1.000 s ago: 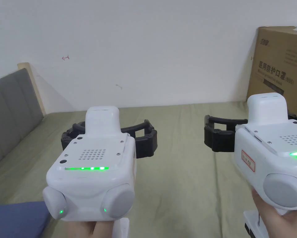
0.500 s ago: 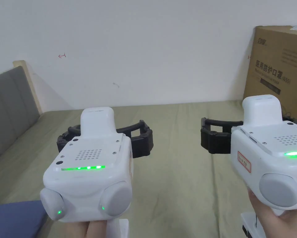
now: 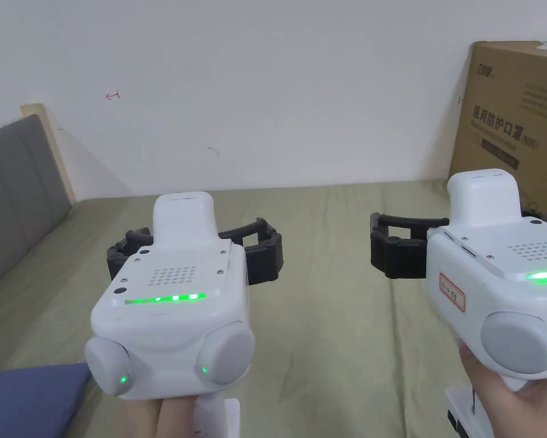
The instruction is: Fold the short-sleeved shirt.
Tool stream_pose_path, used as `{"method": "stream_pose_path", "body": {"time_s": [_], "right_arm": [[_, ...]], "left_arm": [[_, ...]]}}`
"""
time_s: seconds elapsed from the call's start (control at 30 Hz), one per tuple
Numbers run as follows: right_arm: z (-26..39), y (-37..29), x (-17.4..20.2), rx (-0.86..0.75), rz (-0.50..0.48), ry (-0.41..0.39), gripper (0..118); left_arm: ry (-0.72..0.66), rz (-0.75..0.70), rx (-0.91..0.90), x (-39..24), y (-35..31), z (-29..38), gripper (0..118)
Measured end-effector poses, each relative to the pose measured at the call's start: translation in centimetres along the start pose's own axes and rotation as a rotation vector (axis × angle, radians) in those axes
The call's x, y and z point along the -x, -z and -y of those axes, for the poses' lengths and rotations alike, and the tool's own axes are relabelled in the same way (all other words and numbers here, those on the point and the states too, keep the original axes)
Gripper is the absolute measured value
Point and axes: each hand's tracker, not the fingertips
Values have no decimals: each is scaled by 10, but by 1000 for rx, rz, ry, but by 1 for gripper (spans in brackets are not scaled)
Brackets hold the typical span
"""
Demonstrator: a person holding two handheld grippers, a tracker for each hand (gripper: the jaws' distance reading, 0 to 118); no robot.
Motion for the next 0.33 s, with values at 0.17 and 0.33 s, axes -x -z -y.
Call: {"method": "stream_pose_path", "body": {"time_s": [0.17,0.33], "right_arm": [[1,1,2,1,0,0,118],[2,1,4,1,-4,7,118]], "left_arm": [[-46,18,18,4,1,0,118],[-32,7,12,4,-1,2,118]]}}
